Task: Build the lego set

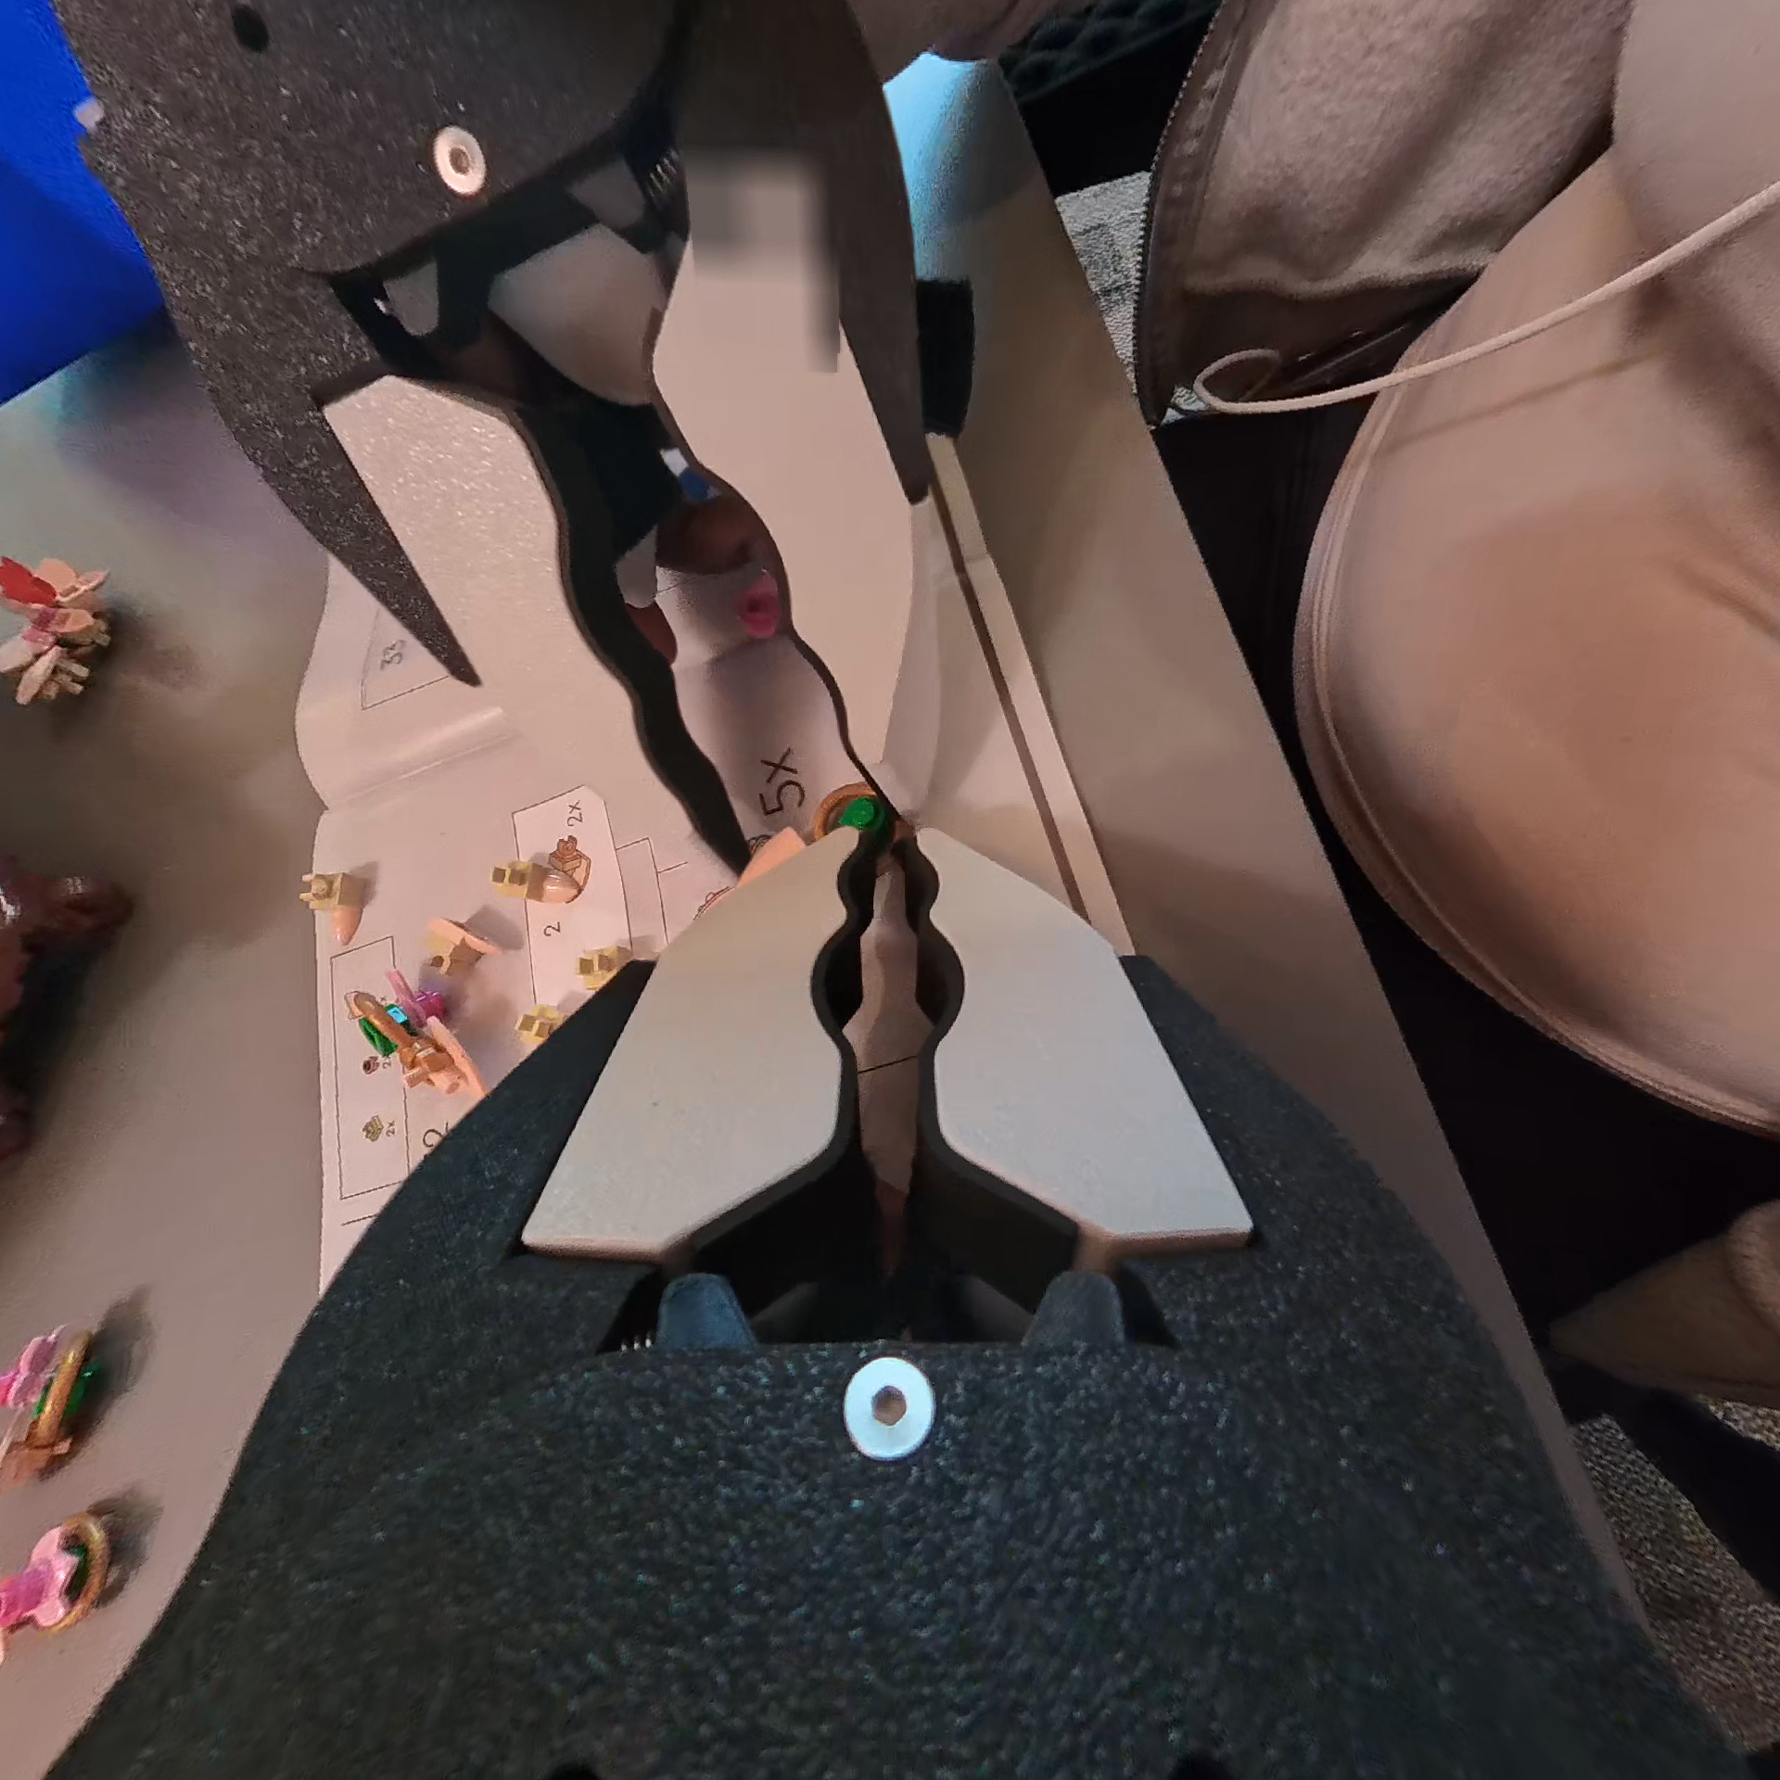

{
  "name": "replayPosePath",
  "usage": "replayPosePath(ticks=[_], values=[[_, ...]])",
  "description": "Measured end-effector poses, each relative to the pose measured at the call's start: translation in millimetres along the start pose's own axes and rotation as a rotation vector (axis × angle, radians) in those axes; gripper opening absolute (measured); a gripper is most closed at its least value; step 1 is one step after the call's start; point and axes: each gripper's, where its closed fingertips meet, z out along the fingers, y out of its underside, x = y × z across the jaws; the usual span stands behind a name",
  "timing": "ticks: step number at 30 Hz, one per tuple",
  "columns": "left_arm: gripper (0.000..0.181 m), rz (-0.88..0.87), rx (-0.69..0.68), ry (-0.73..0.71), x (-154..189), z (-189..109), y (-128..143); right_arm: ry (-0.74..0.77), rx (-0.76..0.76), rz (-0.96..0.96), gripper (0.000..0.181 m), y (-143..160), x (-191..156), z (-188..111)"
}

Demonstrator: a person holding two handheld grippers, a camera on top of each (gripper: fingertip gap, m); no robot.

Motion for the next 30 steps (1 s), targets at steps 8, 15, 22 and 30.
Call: replayPosePath(ticks=[8,15,22,30], values=[[0.017,0.0,0.019,-0.059,-12.5,-15.6,-0.9,0.003,-0.013,0.005,0.033,0.3,1.7,-0.3],[0.024,0.097,-0.057,-0.057,-16.4,-5.5,5.4,0.073,-0.052,0.001,0.033,1.7,4.3,-7.9],[0.021,0.088,-0.05,-0.046,-15.3,-4.4,5.1,0.087,0.004,0.006,0.008,-4.7,-3.1,-17.5],[0.021,0.162,-0.096,-0.068,-11.9,-5.0,2.8,0.089,-0.049,0.019,0.007,1.5,-15.2,-12.1]])
